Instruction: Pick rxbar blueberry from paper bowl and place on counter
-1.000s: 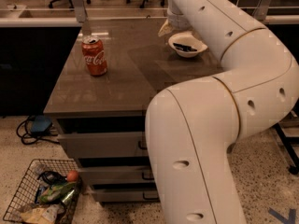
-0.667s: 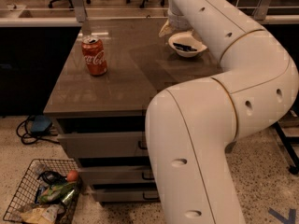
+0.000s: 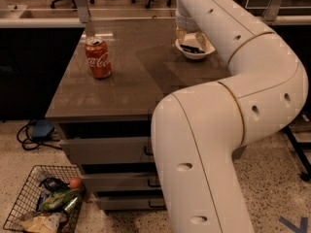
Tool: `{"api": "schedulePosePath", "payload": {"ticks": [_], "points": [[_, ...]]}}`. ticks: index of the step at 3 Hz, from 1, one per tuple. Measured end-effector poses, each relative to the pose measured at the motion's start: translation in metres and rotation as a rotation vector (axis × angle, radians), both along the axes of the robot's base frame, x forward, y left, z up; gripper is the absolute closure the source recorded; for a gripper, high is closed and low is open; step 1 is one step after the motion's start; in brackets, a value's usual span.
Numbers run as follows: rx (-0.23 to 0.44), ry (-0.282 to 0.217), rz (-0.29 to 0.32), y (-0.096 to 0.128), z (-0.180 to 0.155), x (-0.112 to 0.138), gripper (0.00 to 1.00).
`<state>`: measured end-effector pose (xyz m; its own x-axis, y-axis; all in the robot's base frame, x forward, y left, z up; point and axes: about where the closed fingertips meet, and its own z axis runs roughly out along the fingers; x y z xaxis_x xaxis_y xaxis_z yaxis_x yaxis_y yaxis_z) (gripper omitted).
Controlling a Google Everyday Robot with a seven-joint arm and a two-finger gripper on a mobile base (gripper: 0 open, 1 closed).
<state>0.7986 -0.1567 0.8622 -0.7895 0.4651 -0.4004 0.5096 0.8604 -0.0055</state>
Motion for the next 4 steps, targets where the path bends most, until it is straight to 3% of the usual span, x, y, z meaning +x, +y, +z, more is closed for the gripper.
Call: {"api": "schedulePosePath", "payload": {"ticks": [1,2,3,4], "points": [[-0.001,0.001,0.003,-0.0001,-0.0042,0.0020,0.70],[-0.002,0.002,0.005,-0.0002,-0.0070,0.0032,0.94],[-0.003,0.002,0.006,-0.0004,-0.0093,0.0041,1.00],[-0.003,0.002,0.006,-0.0004,-0.0094,0.0041,1.00]]}}
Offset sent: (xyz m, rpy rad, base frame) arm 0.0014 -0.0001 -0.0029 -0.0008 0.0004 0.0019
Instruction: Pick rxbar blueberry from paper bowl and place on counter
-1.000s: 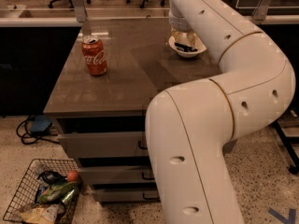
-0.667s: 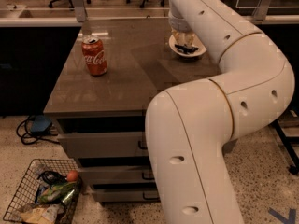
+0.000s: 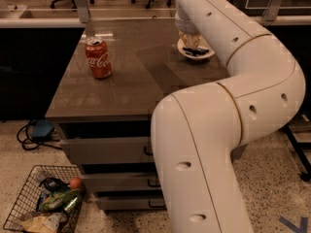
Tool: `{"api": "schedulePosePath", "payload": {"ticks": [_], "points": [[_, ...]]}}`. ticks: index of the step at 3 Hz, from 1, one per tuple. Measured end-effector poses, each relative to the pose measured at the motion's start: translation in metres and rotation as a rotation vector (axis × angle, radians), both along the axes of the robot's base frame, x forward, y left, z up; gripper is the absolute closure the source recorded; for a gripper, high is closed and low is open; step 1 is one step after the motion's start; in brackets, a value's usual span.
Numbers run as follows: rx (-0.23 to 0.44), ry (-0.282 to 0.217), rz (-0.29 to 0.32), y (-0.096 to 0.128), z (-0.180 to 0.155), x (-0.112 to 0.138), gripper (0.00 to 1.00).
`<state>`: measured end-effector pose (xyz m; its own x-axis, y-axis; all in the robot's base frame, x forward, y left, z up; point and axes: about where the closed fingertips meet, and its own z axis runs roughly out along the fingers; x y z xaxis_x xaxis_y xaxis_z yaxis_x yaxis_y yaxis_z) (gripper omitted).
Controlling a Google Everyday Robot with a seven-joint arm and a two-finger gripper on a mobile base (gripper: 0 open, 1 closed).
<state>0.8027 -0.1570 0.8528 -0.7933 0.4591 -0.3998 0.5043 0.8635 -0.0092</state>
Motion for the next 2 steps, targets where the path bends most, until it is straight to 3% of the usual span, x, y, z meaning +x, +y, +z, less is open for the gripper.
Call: {"api": "schedulePosePath", "payload": {"ticks": [1,2], "points": [[-0.012,-0.020,0.014,0.005,0.004,0.007,1.00],[-0.031,-0.078,0.023,0.009,0.024,0.019,1.00]]}}
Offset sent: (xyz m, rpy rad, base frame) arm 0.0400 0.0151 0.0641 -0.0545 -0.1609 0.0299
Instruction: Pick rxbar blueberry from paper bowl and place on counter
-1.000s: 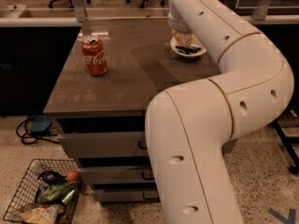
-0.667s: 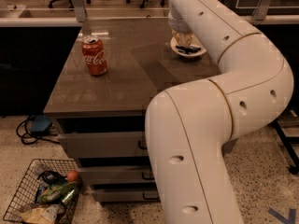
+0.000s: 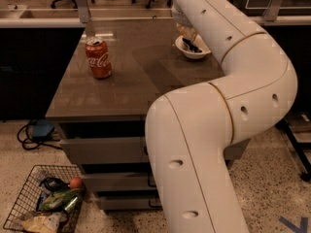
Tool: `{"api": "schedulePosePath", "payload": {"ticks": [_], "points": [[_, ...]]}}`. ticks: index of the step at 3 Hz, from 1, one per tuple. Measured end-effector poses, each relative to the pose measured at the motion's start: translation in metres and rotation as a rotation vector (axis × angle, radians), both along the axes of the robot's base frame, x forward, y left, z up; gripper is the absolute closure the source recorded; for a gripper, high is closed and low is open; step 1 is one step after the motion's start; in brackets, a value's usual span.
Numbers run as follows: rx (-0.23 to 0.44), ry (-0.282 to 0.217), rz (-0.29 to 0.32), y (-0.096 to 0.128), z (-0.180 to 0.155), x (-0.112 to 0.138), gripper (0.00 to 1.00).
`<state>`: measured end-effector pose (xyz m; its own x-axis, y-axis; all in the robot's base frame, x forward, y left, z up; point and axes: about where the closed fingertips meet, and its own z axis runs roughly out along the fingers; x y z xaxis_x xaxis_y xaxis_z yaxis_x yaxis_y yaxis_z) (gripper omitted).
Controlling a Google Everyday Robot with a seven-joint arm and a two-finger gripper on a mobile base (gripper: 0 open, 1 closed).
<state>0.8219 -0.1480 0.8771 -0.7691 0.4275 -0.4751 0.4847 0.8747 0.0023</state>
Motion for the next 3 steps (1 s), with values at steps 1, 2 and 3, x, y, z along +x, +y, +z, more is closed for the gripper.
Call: {"api": "schedulePosePath", "payload": {"ticks": [1,2,3], "points": [[-0.014,-0.050,0.003,0.003,0.019,0.009,1.00],[-0.020,-0.087,0.001,0.002,0.033,0.014,1.00],[-0.016,-0.134,0.007,0.000,0.054,0.017,1.00]]}}
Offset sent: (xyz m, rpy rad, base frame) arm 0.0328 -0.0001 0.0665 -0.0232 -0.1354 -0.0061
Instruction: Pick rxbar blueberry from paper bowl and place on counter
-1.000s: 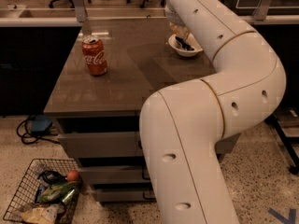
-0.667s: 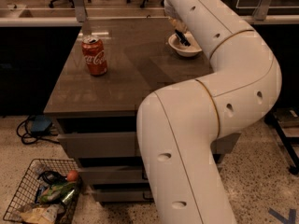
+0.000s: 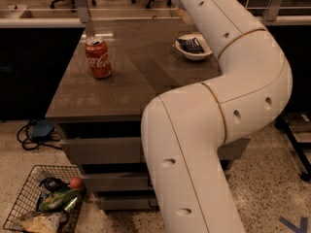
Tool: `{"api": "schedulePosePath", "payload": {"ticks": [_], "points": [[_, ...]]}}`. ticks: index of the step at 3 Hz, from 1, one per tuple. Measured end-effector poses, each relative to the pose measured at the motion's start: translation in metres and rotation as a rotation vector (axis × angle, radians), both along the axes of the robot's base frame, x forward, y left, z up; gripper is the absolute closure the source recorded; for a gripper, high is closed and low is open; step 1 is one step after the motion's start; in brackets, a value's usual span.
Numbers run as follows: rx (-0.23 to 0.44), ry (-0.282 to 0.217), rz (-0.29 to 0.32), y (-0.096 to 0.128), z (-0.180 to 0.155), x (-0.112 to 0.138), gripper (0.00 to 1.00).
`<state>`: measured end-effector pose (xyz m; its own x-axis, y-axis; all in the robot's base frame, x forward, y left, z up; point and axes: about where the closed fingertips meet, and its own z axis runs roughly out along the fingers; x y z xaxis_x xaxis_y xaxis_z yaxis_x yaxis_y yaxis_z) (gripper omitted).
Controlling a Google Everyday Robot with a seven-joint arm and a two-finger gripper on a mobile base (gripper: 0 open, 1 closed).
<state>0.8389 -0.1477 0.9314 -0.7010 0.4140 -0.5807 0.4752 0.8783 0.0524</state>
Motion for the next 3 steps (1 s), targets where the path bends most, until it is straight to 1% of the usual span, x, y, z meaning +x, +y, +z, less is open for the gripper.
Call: {"api": "schedulePosePath", "payload": {"ticks": [1,2,3], "points": [[0.002,-0.058,0.016,0.000,0.029,0.001,1.00],[0.007,-0.082,0.031,0.001,0.043,0.000,1.00],[0.004,-0.077,0.031,0.001,0.038,0.002,0.77]]}}
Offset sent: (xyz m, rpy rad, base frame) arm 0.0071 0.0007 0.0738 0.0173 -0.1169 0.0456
